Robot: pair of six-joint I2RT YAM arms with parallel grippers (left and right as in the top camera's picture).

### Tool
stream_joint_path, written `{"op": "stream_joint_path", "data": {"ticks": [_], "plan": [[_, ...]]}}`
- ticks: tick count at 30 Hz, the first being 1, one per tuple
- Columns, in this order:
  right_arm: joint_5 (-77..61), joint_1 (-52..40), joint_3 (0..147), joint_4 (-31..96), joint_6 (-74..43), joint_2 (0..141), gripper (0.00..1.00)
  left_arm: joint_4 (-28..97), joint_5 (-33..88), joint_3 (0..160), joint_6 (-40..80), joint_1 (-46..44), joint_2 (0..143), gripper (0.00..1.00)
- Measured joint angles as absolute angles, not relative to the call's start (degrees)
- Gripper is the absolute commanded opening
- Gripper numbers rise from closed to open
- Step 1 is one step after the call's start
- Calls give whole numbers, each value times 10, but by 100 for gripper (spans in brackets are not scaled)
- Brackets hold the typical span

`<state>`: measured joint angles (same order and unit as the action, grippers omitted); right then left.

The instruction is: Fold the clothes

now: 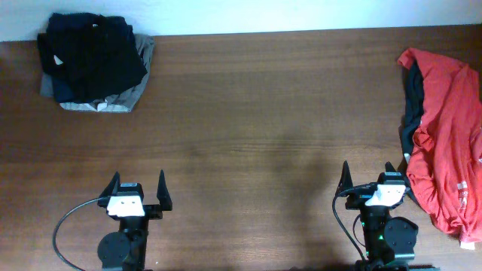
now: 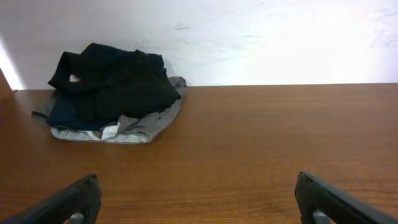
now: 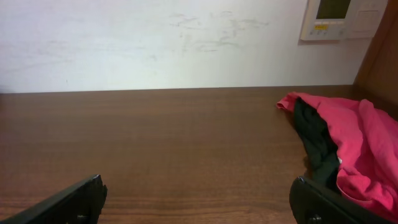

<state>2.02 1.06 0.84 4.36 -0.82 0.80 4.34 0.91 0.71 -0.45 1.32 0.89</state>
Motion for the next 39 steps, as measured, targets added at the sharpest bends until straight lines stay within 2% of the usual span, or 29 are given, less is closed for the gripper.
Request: {"op": "stream_joint_path", "data": {"ticks": [4, 14, 21, 26, 32, 39], "plan": [[2, 11, 8, 34, -21, 8, 99, 43, 9, 7, -4, 13, 9, 99], [-185, 11, 8, 22, -166, 8, 99, 43, 9, 7, -4, 13, 9, 99], [-234, 11, 6, -138, -213, 7, 99, 43, 9, 7, -4, 13, 9, 99], [-220, 11, 24, -132, -221, 7, 99, 44, 9, 7, -5, 13, 8, 99], [-134, 11, 145, 38, -203, 55, 99, 44, 10, 7, -6, 13, 8, 99], [62, 11, 322, 276, -191, 206, 99, 44, 11, 7, -6, 13, 8, 99]]}}
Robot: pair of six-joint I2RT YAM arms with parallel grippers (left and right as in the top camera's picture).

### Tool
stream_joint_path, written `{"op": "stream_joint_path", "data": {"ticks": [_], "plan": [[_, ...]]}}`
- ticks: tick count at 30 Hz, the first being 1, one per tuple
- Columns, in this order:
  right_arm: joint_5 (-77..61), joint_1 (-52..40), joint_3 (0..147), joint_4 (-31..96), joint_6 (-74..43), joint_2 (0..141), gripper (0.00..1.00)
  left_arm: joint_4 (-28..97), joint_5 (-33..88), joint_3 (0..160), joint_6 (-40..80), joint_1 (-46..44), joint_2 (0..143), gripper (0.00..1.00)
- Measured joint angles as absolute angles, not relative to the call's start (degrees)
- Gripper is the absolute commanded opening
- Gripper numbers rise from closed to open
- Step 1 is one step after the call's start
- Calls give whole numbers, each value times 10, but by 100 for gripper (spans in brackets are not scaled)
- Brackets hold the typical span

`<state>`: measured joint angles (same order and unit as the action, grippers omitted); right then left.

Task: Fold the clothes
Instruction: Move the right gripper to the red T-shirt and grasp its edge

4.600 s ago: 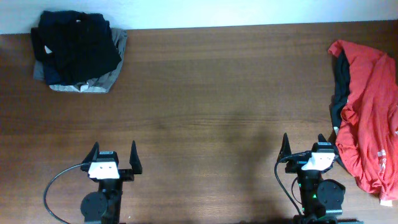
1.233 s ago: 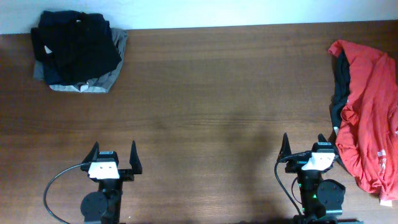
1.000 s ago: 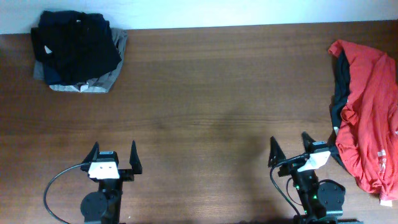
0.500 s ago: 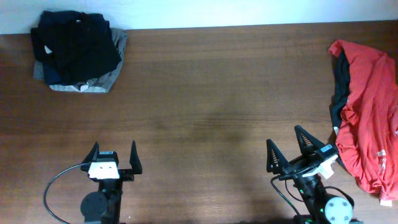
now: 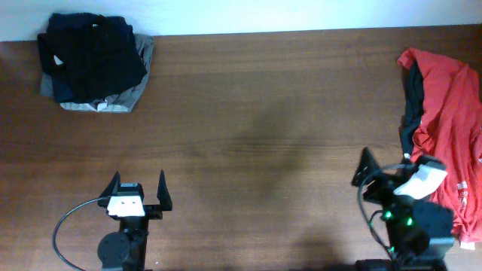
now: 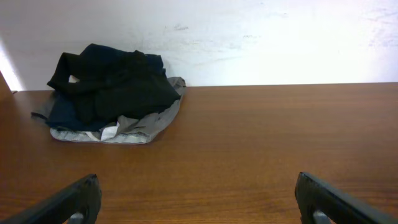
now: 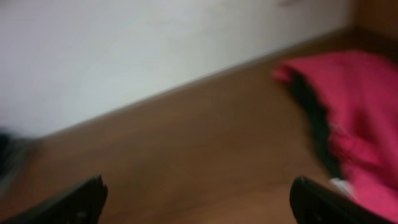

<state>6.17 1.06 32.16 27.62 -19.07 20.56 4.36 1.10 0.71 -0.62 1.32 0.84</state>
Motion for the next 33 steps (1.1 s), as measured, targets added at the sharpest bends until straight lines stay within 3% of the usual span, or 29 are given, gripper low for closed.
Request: {"op": "stream_joint_path", "data": {"ticks": [6, 12, 23, 33], "plan": [[195, 23, 440, 344, -190, 339, 99, 44, 11, 7, -6, 13, 8, 99], [231, 150, 484, 365, -203, 452, 99, 44, 11, 7, -6, 13, 8, 99], [7, 507, 489, 375, -209, 608, 99, 43, 11, 7, -6, 13, 8, 99], [-48, 658, 491, 450, -264, 725, 98, 44, 11, 7, -6, 13, 8, 99]]}}
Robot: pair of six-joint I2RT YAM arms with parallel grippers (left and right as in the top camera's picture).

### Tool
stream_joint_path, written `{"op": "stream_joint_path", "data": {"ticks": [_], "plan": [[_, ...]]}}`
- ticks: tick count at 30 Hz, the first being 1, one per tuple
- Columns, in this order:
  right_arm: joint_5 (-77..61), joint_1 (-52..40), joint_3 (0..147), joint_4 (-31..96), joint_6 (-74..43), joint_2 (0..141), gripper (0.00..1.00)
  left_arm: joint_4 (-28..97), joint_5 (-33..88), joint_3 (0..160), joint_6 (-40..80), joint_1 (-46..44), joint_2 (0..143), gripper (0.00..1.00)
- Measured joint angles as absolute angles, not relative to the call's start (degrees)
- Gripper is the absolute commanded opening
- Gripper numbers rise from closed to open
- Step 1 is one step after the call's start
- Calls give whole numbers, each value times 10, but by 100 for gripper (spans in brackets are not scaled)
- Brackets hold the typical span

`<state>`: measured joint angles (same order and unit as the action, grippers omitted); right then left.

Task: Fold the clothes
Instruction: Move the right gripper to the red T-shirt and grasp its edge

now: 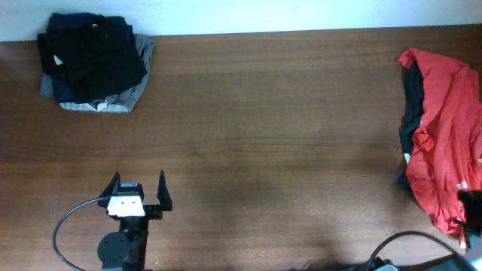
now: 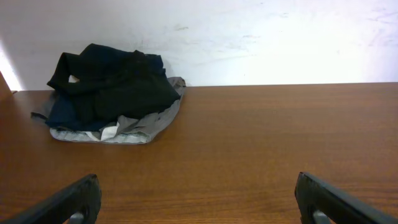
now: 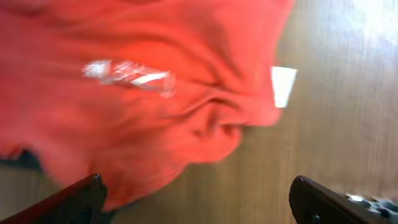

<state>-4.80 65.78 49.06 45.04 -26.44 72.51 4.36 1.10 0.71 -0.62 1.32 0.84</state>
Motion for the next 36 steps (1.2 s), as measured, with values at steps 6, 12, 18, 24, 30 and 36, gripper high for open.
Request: {"op": "stream_joint_path", "data": {"ticks": [6, 12, 18, 24, 30, 36], "plan": [[-51, 723, 491, 463, -290, 754, 99, 44, 11, 7, -6, 13, 8, 99], [-55, 733, 491, 451, -305, 784, 99, 44, 11, 7, -6, 13, 8, 99], [-80, 734, 491, 410, -313, 836, 99, 44, 11, 7, -6, 13, 8, 99], [-109, 734, 491, 378, -315, 887, 98, 44, 11, 7, -6, 13, 8, 99], [-117, 734, 491, 364, -316, 923, 85, 44, 11, 7, -6, 13, 8, 99], [-120, 734, 491, 356, -315, 929, 61, 44, 11, 7, -6, 13, 8, 99]]}}
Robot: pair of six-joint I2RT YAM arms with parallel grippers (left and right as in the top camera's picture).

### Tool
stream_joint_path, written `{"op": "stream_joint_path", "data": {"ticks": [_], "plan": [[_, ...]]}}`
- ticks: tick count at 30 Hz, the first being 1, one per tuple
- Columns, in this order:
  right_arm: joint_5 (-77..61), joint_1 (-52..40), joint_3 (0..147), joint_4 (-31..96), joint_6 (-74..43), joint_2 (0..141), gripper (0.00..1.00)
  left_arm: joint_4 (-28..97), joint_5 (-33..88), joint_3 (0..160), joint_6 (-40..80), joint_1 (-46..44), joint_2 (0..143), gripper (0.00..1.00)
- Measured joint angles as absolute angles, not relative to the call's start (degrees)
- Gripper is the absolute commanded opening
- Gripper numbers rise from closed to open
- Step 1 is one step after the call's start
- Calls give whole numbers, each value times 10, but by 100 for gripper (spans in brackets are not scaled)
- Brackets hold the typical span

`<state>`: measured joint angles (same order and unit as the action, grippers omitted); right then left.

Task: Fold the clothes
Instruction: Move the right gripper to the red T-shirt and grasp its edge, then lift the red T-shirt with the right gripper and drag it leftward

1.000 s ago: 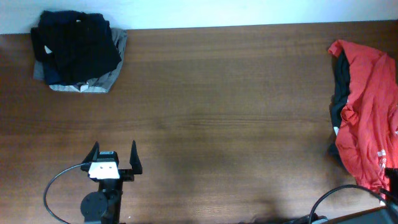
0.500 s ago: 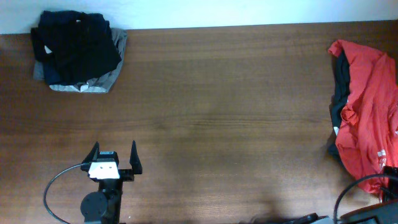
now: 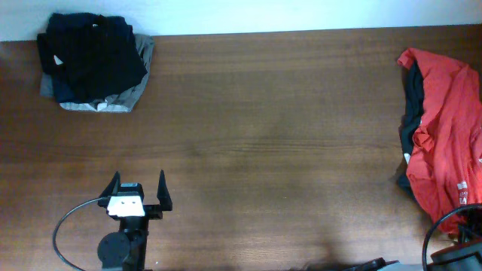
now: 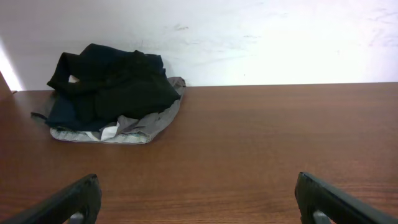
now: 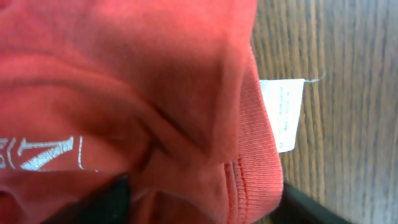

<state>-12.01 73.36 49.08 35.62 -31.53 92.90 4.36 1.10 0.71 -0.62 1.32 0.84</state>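
A red shirt [image 3: 446, 128] with a dark garment [image 3: 409, 113] under its left edge lies crumpled at the table's right end. In the right wrist view the red shirt [image 5: 124, 81] fills the frame. My right gripper [image 5: 202, 208] is down on its ribbed hem, jaws open, with the fabric bunched between the fingers [image 5: 109, 202]. A white label [image 5: 283, 115] sticks out beside the hem. Only part of the right arm [image 3: 461, 239] shows in the overhead corner. My left gripper [image 3: 138, 194] rests open and empty near the front edge.
A pile of dark and grey clothes [image 3: 94, 64] sits at the far left corner, seen as the clothes pile [image 4: 112, 93] in the left wrist view against the white wall. Bare wooden table [image 3: 263, 128] stretches between the two heaps.
My right gripper has come down closer onto the red shirt's hem, and its fingers now stand somewhat nearer together with fabric between them. The left arm has not moved.
Both grippers rested open near the front edge, the right one beside the red shirt. Then the right arm had turned toward the shirt, then it was over the shirt's lower end looking down. Now it is down on the hem.
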Motion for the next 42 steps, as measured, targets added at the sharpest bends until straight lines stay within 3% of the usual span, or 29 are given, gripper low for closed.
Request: {"op": "stream_joint_path", "data": {"ticks": [4, 9, 21, 31, 42], "plan": [[-121, 734, 491, 351, -311, 929, 31, 44, 11, 7, -6, 13, 8, 99], [-123, 734, 491, 348, -312, 929, 6, 44, 11, 7, -6, 13, 8, 99], [-226, 734, 491, 335, -287, 915, 4, 44, 11, 7, -6, 13, 8, 99], [-428, 726, 491, 336, -261, 750, 4, 44, 11, 7, -6, 13, 8, 99], [-480, 534, 491, 303, -281, 554, 4, 44, 11, 7, -6, 13, 8, 99]]}}
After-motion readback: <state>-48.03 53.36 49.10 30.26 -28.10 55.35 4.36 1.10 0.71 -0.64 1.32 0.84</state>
